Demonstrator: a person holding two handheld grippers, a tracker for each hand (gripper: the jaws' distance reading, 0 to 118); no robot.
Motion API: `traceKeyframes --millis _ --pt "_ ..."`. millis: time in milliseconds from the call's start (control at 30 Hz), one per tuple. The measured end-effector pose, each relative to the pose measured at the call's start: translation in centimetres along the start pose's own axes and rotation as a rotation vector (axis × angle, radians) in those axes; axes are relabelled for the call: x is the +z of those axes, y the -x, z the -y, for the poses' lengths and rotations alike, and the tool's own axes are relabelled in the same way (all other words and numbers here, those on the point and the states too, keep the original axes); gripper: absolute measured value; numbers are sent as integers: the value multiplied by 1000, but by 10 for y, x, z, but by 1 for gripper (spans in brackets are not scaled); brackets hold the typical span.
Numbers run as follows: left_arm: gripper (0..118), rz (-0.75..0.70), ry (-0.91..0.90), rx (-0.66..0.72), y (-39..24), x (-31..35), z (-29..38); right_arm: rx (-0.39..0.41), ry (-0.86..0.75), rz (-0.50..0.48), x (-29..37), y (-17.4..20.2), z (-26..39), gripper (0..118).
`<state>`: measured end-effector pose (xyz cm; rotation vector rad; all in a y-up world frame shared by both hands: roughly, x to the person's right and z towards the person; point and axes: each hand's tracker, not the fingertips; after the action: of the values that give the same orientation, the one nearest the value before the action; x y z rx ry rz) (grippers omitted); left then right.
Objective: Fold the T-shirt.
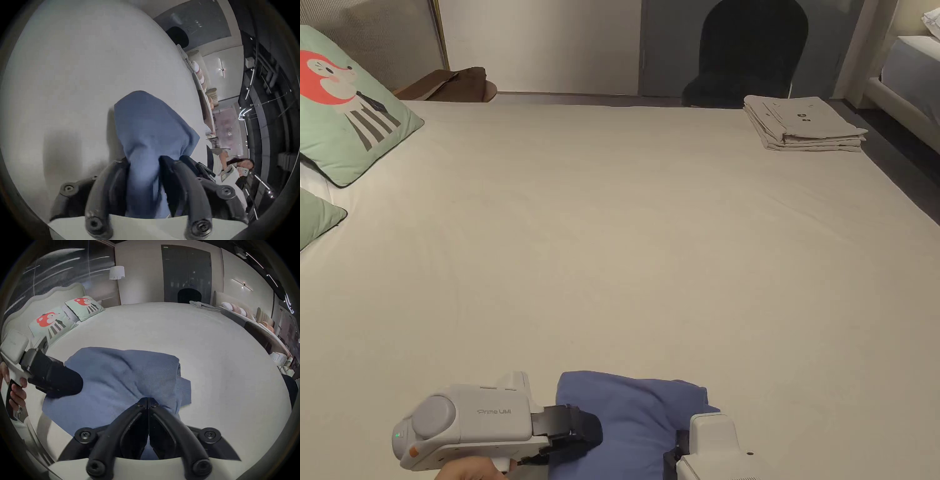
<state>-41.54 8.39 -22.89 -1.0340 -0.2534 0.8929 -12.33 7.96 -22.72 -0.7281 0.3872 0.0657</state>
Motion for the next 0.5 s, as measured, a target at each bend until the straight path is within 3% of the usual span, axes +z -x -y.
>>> traceKeyframes --millis 33,100,267,500 --pt "17 0 -5 6 0 0 2 2 -2 -2 1 0 -1 0" --pt "15 -5 -23 21 -3 1 6 13 -9 -3 5 2 -5 0" --pt "14 -5 -24 -46 -16 14 1 4 -117 27 31 5 -25 0" --pt "14 -64 -51 -188 -30 48 -20 55 -303 35 74 14 -77 0"
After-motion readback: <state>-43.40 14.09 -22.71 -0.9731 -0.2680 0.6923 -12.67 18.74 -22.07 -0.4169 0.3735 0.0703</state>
